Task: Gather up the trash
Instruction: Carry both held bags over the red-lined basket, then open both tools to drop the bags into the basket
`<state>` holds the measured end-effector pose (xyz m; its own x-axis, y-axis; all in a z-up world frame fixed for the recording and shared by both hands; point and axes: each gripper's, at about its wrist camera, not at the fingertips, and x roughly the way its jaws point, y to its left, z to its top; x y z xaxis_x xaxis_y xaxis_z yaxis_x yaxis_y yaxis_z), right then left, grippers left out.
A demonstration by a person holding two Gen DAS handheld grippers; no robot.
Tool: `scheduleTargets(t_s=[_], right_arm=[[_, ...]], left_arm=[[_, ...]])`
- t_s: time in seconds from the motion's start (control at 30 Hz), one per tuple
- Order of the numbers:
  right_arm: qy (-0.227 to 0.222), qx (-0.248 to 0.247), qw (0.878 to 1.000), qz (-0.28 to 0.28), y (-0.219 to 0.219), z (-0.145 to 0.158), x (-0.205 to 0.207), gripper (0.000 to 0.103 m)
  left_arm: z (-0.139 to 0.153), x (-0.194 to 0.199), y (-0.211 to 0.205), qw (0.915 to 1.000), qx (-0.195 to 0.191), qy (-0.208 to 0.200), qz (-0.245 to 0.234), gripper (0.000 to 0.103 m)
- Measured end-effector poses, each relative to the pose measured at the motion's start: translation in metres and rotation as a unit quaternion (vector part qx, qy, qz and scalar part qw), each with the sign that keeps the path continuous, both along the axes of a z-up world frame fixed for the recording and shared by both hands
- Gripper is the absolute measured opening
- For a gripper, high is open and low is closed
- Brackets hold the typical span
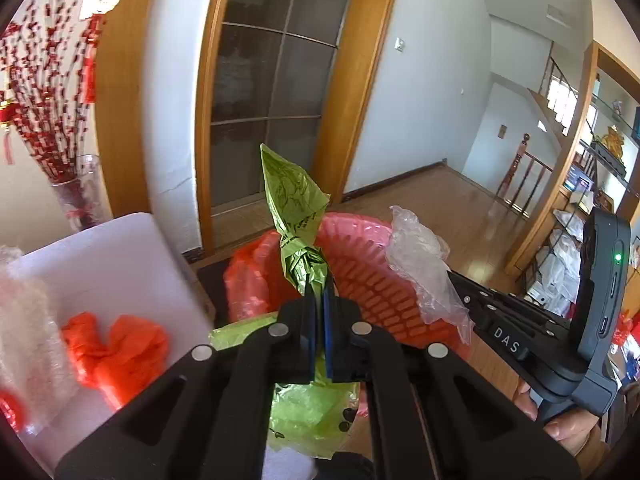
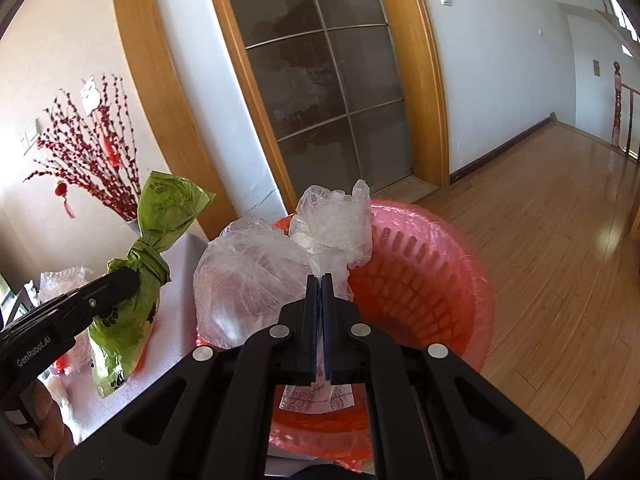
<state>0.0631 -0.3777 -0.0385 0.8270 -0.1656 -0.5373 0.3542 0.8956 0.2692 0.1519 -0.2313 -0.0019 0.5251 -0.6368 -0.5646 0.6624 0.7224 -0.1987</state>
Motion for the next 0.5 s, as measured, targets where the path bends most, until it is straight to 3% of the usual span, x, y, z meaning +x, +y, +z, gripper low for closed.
scheduleTargets(t_s=[0.3,0.37,0.43,0.5], right_arm=[[-0.001,0.019,1.000,-0.018,-0.030,-0.007,0.004,0.004],[-0.002,0.026,0.999,-0.020,-0.036,-0.009,0.004,0.014],[-0.002,0.031,0.999,-0.029,-0.040,-0.012,0.002,0.024],[-0.001,0.035,0.999,-0.035,-0.043,-0.015,0.000,0.025]], left_arm=[[-0.009,0.007,-0.038,0.9996,0.001,0.017,-0.020,0.007],[-0.016,0.011,-0.042,0.9994,-0.001,0.029,-0.018,0.009],[-0.023,0.015,-0.045,0.9990,0.003,0.042,-0.016,0.021],[-0.028,0.016,-0.045,0.9988,0.007,0.046,-0.013,0.024]])
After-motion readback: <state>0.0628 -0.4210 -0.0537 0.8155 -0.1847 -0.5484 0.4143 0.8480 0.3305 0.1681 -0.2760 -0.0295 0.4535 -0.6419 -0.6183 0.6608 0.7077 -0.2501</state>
